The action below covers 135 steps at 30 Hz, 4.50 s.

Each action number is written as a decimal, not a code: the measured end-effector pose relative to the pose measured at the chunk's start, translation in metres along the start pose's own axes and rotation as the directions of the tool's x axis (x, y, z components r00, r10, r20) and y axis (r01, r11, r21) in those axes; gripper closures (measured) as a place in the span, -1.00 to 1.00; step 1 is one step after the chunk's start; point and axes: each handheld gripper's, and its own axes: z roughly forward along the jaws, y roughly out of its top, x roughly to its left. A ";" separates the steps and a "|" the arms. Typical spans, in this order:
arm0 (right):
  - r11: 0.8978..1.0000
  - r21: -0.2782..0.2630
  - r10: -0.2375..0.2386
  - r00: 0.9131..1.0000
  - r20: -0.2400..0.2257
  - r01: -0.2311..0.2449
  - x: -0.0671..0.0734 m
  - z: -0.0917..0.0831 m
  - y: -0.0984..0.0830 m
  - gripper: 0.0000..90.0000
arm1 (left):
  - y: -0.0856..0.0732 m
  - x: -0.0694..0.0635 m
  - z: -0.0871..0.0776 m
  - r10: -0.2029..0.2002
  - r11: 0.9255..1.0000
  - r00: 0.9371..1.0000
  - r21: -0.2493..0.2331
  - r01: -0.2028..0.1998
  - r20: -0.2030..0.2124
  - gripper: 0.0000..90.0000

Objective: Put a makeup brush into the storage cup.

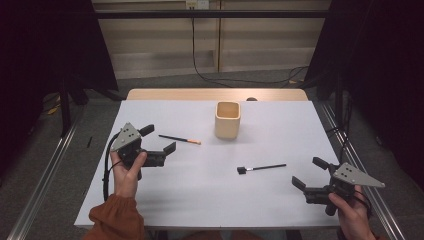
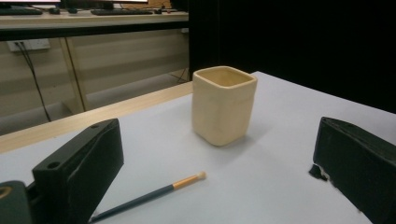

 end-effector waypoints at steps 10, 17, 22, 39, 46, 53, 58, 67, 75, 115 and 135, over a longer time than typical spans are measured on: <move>1.000 0.009 -0.002 1.000 -0.005 0.002 0.000 0.001 0.000 -1.00 | 0.017 0.009 0.022 0.022 0.999 1.000 0.030 -0.022 0.020 -0.96; 1.000 0.009 0.004 1.000 -0.004 -0.004 0.001 0.000 0.000 -1.00 | 0.032 0.012 0.026 0.026 0.999 0.999 0.032 -0.027 0.027 -0.96; 1.000 0.011 0.005 1.000 -0.004 -0.005 0.000 0.000 0.000 -1.00 | 0.044 0.018 0.036 0.037 0.999 0.999 0.021 -0.038 0.017 -0.97; 1.000 0.016 0.003 1.000 0.005 -0.003 -0.001 0.000 -0.001 -1.00 | 0.063 0.044 0.063 0.051 0.998 0.999 0.046 -0.051 -0.002 -0.97; 1.000 0.019 0.006 1.000 0.004 -0.006 -0.001 0.001 -0.001 -1.00 | 0.081 0.053 0.070 0.077 0.996 0.997 0.048 -0.077 0.014 -0.96; 1.000 0.018 0.009 1.000 0.002 -0.009 -0.001 0.001 -0.001 -1.00 | 0.084 0.058 0.079 0.083 0.993 0.996 0.078 -0.085 0.033 -0.95; 1.000 0.016 0.010 1.000 0.002 -0.010 -0.001 0.000 -0.001 -1.00 | 0.073 0.060 0.089 0.107 0.977 0.991 0.179 -0.119 0.075 -0.93; 1.000 0.019 0.006 1.000 -0.010 -0.006 -0.001 0.000 -0.001 -1.00 | 0.064 0.059 0.101 0.120 0.938 0.985 0.311 -0.154 0.126 -0.92; 1.000 0.022 0.006 1.000 -0.015 -0.005 -0.001 0.001 -0.001 -1.00 | 0.063 0.060 0.103 0.140 0.895 0.980 0.405 -0.187 0.141 -0.89; 0.999 0.040 0.016 0.999 -0.034 -0.015 0.000 0.003 -0.003 -1.00 | 0.026 0.077 0.128 0.101 0.591 0.920 0.721 -0.362 0.379 -0.88; 0.999 0.041 0.008 0.998 -0.056 -0.006 0.002 0.003 -0.003 -1.00 | 0.006 0.074 0.146 0.159 0.473 0.850 0.717 -0.512 0.503 -0.80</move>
